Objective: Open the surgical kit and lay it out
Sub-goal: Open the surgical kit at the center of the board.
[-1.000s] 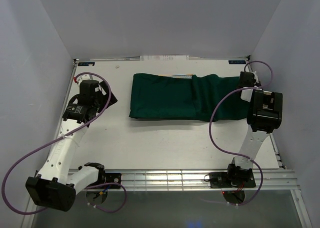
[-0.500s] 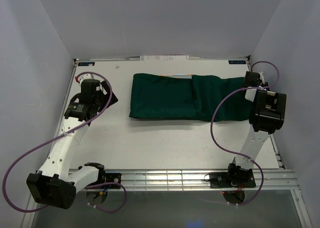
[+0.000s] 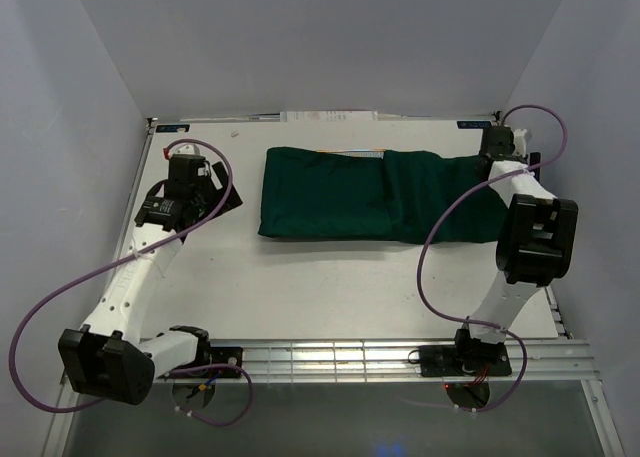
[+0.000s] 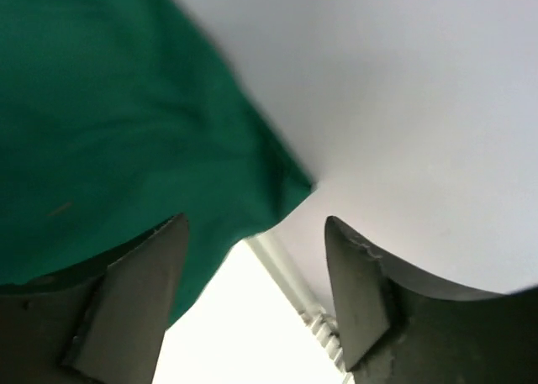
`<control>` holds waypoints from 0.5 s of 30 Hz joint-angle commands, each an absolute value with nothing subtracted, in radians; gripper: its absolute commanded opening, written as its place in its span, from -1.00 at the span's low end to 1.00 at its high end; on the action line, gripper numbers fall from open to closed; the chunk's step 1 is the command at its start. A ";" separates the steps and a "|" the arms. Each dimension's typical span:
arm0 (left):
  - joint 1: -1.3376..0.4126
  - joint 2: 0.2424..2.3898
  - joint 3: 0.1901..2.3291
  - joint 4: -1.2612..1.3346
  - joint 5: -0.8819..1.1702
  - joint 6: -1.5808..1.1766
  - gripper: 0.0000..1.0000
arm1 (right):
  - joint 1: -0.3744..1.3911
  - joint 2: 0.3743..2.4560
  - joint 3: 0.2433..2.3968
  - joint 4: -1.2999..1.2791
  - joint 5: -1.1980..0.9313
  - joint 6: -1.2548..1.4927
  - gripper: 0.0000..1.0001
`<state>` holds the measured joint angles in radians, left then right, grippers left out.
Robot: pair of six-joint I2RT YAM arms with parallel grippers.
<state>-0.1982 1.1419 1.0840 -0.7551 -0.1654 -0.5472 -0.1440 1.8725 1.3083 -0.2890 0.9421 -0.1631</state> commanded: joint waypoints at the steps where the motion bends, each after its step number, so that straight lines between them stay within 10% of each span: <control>1: -0.205 1.152 1.144 -0.742 -0.101 -0.503 0.94 | -0.072 1.740 1.367 -0.476 0.774 0.052 0.46; 15: -0.664 1.474 1.383 -0.697 -0.291 -0.482 0.96 | -0.063 1.258 1.166 -0.554 -0.007 0.419 0.95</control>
